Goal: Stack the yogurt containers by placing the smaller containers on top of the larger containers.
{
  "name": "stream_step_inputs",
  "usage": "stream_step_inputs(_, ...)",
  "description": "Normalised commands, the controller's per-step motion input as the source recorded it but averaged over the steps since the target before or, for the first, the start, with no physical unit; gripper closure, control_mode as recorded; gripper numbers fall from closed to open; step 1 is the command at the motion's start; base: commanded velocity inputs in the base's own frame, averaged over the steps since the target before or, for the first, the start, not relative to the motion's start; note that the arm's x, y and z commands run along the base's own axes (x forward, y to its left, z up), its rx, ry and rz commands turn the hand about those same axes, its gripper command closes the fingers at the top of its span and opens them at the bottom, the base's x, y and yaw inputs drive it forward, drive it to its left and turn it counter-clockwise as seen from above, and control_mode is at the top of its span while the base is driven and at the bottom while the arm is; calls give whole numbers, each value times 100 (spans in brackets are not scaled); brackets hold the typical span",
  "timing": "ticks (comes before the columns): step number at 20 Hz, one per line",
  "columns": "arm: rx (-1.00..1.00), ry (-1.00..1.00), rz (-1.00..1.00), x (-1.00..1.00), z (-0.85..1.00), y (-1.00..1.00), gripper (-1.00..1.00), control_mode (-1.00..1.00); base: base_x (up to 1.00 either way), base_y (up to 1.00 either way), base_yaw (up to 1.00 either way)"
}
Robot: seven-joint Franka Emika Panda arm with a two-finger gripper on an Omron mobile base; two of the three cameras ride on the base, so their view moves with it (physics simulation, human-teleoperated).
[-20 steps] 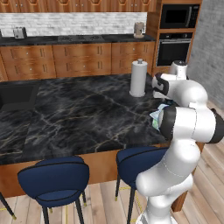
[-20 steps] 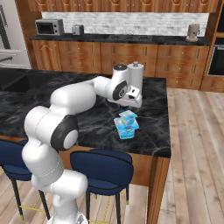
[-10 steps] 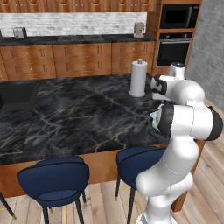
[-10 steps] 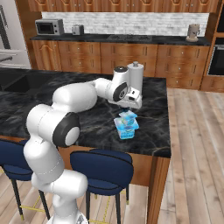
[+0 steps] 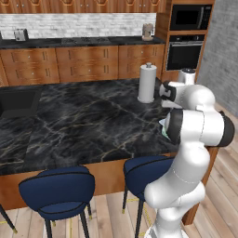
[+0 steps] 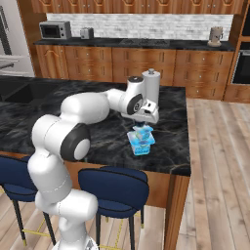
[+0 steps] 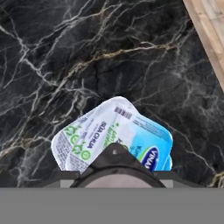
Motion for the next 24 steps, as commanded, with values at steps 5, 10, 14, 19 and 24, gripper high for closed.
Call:
stream_step_inputs(5,0,2,0,0,-11,-6,100,-100,0,0,0)
stream_step_inputs(10,0,2,0,0,-8,0,100,-100,0,0,0)
stream_step_inputs(14,0,4,0,6,-9,0,100,-100,0,0,0)
stream_step_inputs(19,0,4,0,7,-8,0,100,-100,0,0,0)
stream_step_inputs(24,0,4,0,8,-8,0,100,-100,0,0,0)
